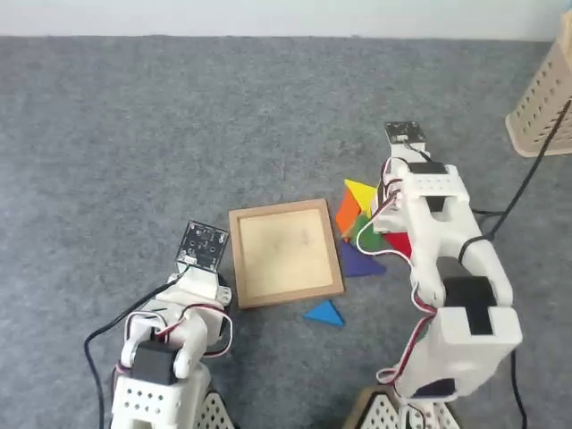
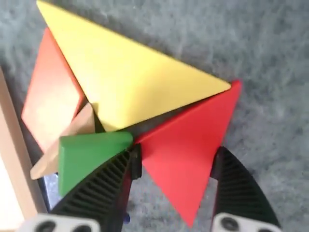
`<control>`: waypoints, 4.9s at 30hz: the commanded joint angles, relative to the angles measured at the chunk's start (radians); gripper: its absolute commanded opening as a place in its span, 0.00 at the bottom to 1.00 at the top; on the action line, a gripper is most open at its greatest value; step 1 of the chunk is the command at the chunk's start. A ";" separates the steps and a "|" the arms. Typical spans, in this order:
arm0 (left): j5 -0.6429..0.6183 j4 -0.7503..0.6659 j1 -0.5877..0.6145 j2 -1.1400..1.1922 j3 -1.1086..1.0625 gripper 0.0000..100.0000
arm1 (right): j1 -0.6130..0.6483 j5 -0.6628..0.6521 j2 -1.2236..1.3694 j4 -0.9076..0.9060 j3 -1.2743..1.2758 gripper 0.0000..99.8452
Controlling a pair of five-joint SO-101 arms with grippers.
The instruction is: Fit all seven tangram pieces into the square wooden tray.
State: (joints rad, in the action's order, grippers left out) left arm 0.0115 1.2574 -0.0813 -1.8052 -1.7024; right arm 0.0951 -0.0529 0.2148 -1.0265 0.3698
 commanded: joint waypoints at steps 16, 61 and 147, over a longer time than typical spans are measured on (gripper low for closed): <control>-0.006 0.006 0.003 -0.020 0.018 0.01 | -0.093 0.003 -0.168 -0.127 -0.034 0.23; -0.006 0.006 0.003 -0.020 0.018 0.01 | -0.048 0.206 0.111 -0.104 -0.144 0.41; -0.006 0.006 0.003 -0.020 0.018 0.01 | -0.061 0.095 0.113 -0.088 -0.123 0.32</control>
State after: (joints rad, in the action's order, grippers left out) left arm 0.0115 1.2574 -0.0813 -1.8052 -1.7024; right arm 0.0445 0.0161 0.3299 -1.1262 0.2639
